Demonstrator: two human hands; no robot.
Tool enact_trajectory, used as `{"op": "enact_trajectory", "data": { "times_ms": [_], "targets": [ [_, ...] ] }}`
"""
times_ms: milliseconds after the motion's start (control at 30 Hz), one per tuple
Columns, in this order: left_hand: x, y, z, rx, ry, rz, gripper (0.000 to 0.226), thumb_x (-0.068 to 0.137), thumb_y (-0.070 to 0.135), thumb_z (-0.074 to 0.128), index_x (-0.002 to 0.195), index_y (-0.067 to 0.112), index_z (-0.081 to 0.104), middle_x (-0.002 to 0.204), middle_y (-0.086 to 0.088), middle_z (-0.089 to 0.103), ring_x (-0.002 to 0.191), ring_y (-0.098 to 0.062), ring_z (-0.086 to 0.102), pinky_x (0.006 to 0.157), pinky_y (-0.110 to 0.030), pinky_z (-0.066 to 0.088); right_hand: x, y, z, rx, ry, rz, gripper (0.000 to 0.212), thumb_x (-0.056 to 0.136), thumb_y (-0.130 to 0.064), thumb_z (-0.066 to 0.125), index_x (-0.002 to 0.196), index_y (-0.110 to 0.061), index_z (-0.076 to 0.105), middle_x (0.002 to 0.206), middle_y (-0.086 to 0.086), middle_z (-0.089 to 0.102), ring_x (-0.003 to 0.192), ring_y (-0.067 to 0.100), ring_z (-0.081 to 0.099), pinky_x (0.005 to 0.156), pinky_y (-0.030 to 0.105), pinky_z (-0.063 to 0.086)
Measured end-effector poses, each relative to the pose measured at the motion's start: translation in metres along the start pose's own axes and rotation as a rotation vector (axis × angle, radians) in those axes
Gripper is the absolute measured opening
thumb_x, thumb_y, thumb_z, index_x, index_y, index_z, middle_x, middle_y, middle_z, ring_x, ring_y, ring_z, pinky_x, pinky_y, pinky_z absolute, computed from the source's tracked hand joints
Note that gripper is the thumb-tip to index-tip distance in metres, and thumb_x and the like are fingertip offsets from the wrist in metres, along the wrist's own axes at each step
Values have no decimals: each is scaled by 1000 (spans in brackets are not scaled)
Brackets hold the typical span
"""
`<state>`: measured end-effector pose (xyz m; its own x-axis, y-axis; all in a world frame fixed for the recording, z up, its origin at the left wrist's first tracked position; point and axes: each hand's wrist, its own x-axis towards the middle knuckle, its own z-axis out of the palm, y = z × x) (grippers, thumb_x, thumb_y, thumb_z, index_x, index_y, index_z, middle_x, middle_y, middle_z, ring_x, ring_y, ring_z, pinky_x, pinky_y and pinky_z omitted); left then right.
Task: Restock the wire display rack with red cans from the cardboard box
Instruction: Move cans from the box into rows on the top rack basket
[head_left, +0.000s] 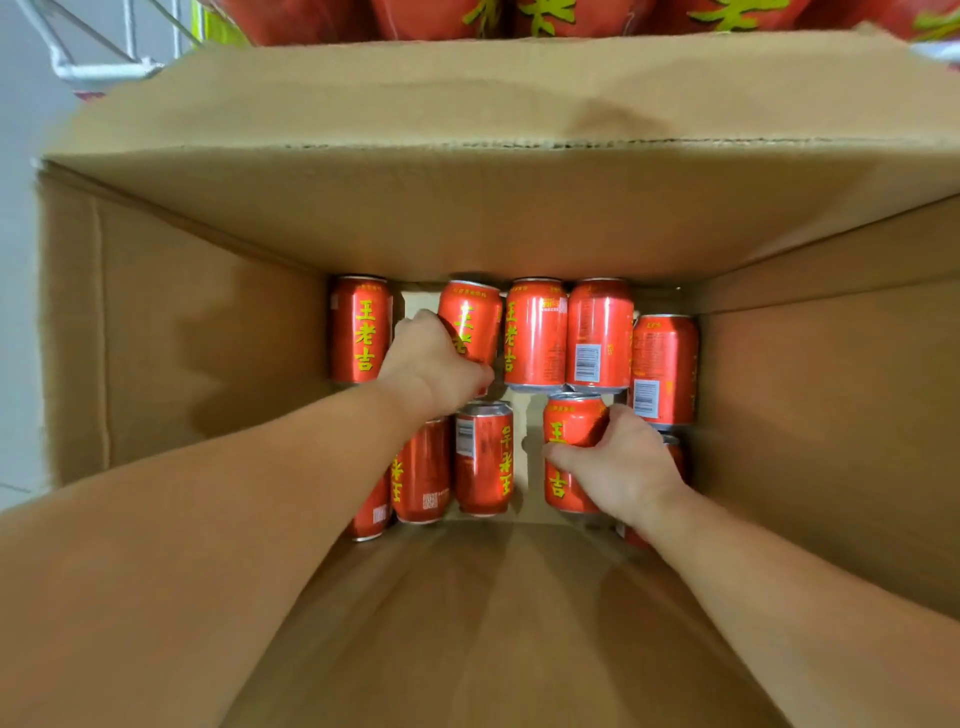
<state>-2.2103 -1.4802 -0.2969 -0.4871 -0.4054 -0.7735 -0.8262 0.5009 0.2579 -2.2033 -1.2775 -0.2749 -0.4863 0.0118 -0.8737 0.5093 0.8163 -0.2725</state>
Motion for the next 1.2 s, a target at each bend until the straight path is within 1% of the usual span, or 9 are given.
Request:
{"op": "enact_trajectory", "data": {
  "times_ms": [133,267,367,467,633,767,900,1100,1200],
  "targets": [
    [-40,-2,-27,-48,18,0,70,74,32,88,129,12,51,118,-6,57,103,-24,59,77,-35,45,-32,-1,-26,166,-50,-27,47,76,-32,84,113,-32,56,113,-3,67,104,19,65,97,44,53],
    [-82,4,-58,-61,76,55,76,67,35,90,129,14,51,119,-6,56,105,-25,61,83,-38,51,-71,-25,-56,236,-66,-91,61,77,-29,84,130,-28,54,118,-1,66,108,22,65,100,49,52],
    [-121,15,-84,-83,94,91,79,62,37,90,126,14,51,119,-6,56,104,-25,61,90,-42,55,-102,-50,-83,283,-62,-140,52,77,-26,84,122,-25,58,111,0,68,101,21,68,97,48,54],
    [-167,28,-112,-83,127,125,76,54,44,86,116,14,53,110,-5,58,93,-21,62,85,-43,57,-140,-77,-112,281,-6,-203,51,66,-32,84,111,-26,60,102,-2,71,93,17,70,90,42,58],
    [-252,58,-172,-84,169,225,70,41,59,73,95,17,59,90,-5,63,78,-20,64,68,-37,54,-235,-121,-169,292,81,-309,54,71,-29,82,116,-23,53,100,-9,66,89,7,65,83,32,54],
    [-326,98,-240,-108,219,324,60,42,51,74,90,21,57,80,-1,64,66,-17,62,59,-34,50,-319,-153,-216,318,137,-370,47,59,-42,78,94,-34,49,99,-8,67,95,15,67,91,43,55],
    [-405,142,-314,-72,331,390,61,49,48,77,96,17,55,88,-4,58,68,-17,58,54,-29,37,-407,-184,-262,388,149,-461,44,72,-26,80,105,-29,50,99,-1,70,91,18,71,90,48,57],
    [-528,183,-405,-129,379,539,47,46,41,76,85,20,58,71,-3,64,59,-21,62,53,-35,51,-539,-223,-331,460,291,-600,42,77,-23,80,108,-27,52,100,-6,70,91,12,69,88,39,57],
    [-590,200,-445,-117,458,616,41,51,34,80,81,19,56,72,-6,62,55,-18,60,48,-30,43,-605,-243,-365,505,344,-658,42,78,-24,80,107,-27,49,103,-4,69,88,11,68,83,37,57]
  ]
}}
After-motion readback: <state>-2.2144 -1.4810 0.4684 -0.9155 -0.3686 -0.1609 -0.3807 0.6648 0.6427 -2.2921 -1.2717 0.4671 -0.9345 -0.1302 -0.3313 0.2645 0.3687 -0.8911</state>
